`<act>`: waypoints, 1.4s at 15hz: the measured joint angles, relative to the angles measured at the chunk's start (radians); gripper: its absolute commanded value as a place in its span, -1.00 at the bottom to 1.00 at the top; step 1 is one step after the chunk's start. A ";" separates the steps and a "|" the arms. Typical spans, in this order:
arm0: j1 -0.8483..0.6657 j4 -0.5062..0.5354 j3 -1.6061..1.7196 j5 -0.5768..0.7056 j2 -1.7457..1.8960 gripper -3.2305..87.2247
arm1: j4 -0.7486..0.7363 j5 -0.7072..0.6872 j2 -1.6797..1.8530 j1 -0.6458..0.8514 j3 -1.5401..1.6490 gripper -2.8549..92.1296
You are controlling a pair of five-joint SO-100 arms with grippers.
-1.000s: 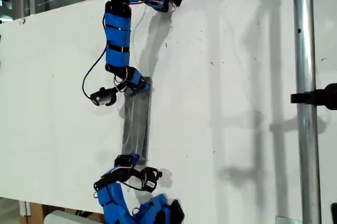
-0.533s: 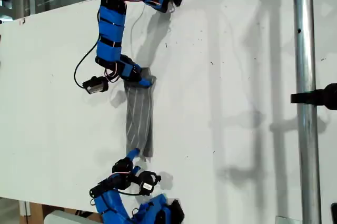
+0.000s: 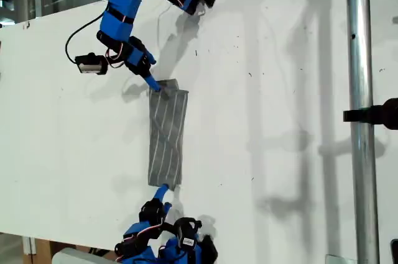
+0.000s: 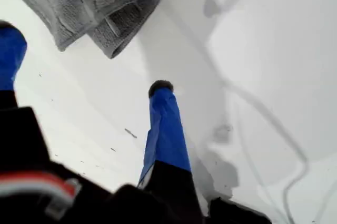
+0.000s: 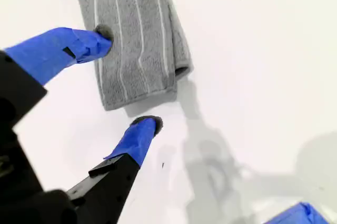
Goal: Grasp corners of a towel and fold twice.
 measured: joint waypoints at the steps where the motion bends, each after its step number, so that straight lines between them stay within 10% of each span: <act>1: 0.043 -0.026 0.025 -0.025 0.011 -0.43 | -0.067 0.025 0.028 0.020 0.084 0.03; 8: 0.387 -0.058 0.354 -0.273 0.574 -0.74 | -0.581 0.235 -0.147 -0.086 0.222 -0.01; 15: 0.449 -0.052 0.500 -0.267 1.049 -0.80 | -0.399 0.252 -0.322 -0.146 0.000 0.12; 16: 0.449 -0.052 0.500 -0.259 1.052 -0.81 | -0.377 0.239 -0.321 -0.129 0.002 -0.04; 17: 0.448 -0.052 0.500 -0.256 1.052 -0.81 | -0.377 0.219 -0.321 -0.118 0.003 -0.66; 21: 0.448 -0.052 0.506 -0.256 1.052 -0.81 | -0.354 0.170 -0.337 -0.055 -0.018 -0.94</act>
